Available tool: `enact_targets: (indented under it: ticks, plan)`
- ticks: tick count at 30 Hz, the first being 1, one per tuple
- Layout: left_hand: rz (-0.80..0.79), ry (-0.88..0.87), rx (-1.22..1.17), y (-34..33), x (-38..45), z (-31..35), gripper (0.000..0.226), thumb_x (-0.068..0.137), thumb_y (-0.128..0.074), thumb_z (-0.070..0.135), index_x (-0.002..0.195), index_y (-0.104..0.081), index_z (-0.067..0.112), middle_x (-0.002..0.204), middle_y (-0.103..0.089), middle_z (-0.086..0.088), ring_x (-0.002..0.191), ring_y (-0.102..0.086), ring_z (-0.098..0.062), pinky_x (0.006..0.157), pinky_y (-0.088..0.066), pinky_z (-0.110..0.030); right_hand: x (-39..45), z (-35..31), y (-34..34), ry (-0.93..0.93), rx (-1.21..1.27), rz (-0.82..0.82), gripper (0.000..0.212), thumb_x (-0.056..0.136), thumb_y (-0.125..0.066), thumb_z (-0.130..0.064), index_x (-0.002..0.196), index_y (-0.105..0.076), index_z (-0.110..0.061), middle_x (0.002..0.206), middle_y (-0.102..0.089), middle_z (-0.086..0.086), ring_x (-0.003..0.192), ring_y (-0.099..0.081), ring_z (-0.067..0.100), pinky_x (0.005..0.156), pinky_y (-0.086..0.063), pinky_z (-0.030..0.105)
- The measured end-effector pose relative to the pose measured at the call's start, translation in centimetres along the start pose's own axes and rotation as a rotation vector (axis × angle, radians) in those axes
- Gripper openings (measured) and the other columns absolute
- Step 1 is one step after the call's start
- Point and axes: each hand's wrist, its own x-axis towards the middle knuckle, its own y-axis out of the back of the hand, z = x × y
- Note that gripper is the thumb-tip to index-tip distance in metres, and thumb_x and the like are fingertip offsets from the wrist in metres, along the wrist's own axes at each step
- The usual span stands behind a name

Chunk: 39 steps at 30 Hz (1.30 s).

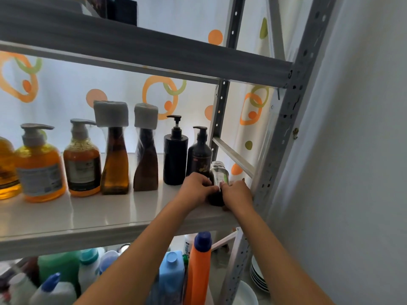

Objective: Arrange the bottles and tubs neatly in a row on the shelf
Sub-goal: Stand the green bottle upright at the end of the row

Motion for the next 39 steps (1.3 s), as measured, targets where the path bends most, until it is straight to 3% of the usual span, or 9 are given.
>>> enact_targets:
  ticks: [3, 9, 13, 17, 23, 26, 31, 35, 39]
  plan:
    - [-0.004, -0.023, -0.011, 0.3, -1.0, 0.8, 0.022, 0.078, -0.078, 0.023, 0.092, -0.071, 0.007, 0.084, -0.072, -0.011, 0.078, -0.068, -0.019, 0.075, -0.057, -0.034, -1.2, 0.8, -0.3, -0.016, 0.153, 0.024, 0.038, 0.095, -0.052, -0.038, 0.105, -0.066, -0.004, 0.088, -0.068, 0.012, 0.078, -0.068, 0.029, 0.070, -0.060, 0.047]
    - [0.046, -0.037, -0.288, 0.9, -3.1, 1.8, 0.044, 0.073, -0.081, 0.009, 0.111, -0.060, 0.013, 0.094, -0.074, -0.005, 0.087, -0.071, -0.014, 0.077, -0.057, -0.026, -3.9, 1.0, 0.4, 0.126, 0.419, 0.143, 0.026, 0.098, -0.052, -0.031, 0.109, -0.067, -0.012, 0.083, -0.067, -0.006, 0.080, -0.068, 0.014, 0.074, -0.061, 0.039]
    - [0.117, -0.124, -0.399, 2.1, -4.0, 2.9, 0.040, 0.071, -0.080, -0.003, 0.106, -0.062, 0.007, 0.095, -0.074, -0.005, 0.086, -0.072, -0.012, 0.071, -0.056, -0.018, -4.7, -0.5, 0.2, 0.255, 0.496, 0.234, 0.027, 0.097, -0.053, -0.032, 0.120, -0.062, -0.022, 0.108, -0.066, 0.000, 0.097, -0.065, 0.016, 0.082, -0.059, 0.039]
    - [0.207, -0.238, -0.382, 3.4, -4.7, 3.5, 0.033, 0.073, -0.076, -0.008, 0.098, -0.062, 0.008, 0.096, -0.075, -0.003, 0.088, -0.073, -0.012, 0.075, -0.059, -0.027, -5.6, -2.4, 0.7, 0.316, 0.607, 0.221, 0.035, 0.096, -0.056, -0.025, 0.131, -0.057, -0.020, 0.121, -0.065, -0.002, 0.106, -0.062, 0.014, 0.090, -0.057, 0.035]
    - [0.359, -0.359, -0.255, 5.0, -6.6, 4.7, 0.020, 0.077, -0.074, -0.003, 0.092, -0.067, 0.009, 0.093, -0.073, 0.003, 0.086, -0.071, -0.006, 0.066, -0.053, -0.011, -6.3, -4.2, 2.0, 0.379, 0.687, 0.148, 0.033, 0.095, -0.059, -0.017, 0.128, -0.058, -0.019, 0.119, -0.066, -0.006, 0.107, -0.063, 0.014, 0.088, -0.057, 0.029]
    - [0.397, -0.383, -0.236, 5.4, -7.3, 5.1, 0.015, 0.078, -0.074, -0.002, 0.089, -0.067, 0.007, 0.098, -0.071, 0.003, 0.089, -0.068, -0.004, 0.067, -0.050, -0.008, -6.6, -4.6, 2.5, 0.411, 0.708, 0.137, 0.033, 0.094, -0.061, -0.017, 0.126, -0.058, -0.022, 0.113, -0.063, -0.013, 0.100, -0.062, 0.009, 0.074, -0.053, 0.012]
    - [0.392, -0.358, -0.213, 5.4, -7.5, 4.7, 0.011, 0.078, -0.071, -0.007, 0.083, -0.067, 0.002, 0.099, -0.068, 0.004, 0.085, -0.064, 0.003, 0.063, -0.049, -0.005, -7.3, -4.4, 2.3, 0.413, 0.706, 0.145, 0.034, 0.094, -0.061, -0.015, 0.127, -0.057, -0.020, 0.115, -0.064, -0.012, 0.102, -0.062, 0.010, 0.084, -0.054, 0.020]
    - [0.393, -0.364, -0.170, 4.9, -7.6, 4.0, 0.008, 0.079, -0.071, -0.006, 0.079, -0.068, 0.002, 0.092, -0.067, 0.012, 0.082, -0.062, 0.009, 0.063, -0.049, -0.006, -7.4, -3.9, 2.0, 0.403, 0.685, 0.140, 0.037, 0.094, -0.060, -0.013, 0.130, -0.055, -0.017, 0.120, -0.063, -0.008, 0.104, -0.061, 0.010, 0.072, -0.048, 0.007]
    - [0.424, -0.422, -0.017, 3.9, -7.6, 2.5, 0.008, 0.081, -0.071, 0.000, 0.079, -0.068, 0.007, 0.102, -0.070, 0.007, 0.089, -0.065, -0.002, 0.068, -0.051, -0.007, -7.3, -2.9, 0.9, 0.369, 0.653, 0.108, 0.035, 0.092, -0.062, -0.014, 0.127, -0.056, -0.019, 0.119, -0.063, -0.008, 0.106, -0.062, 0.011, 0.081, -0.049, 0.013]
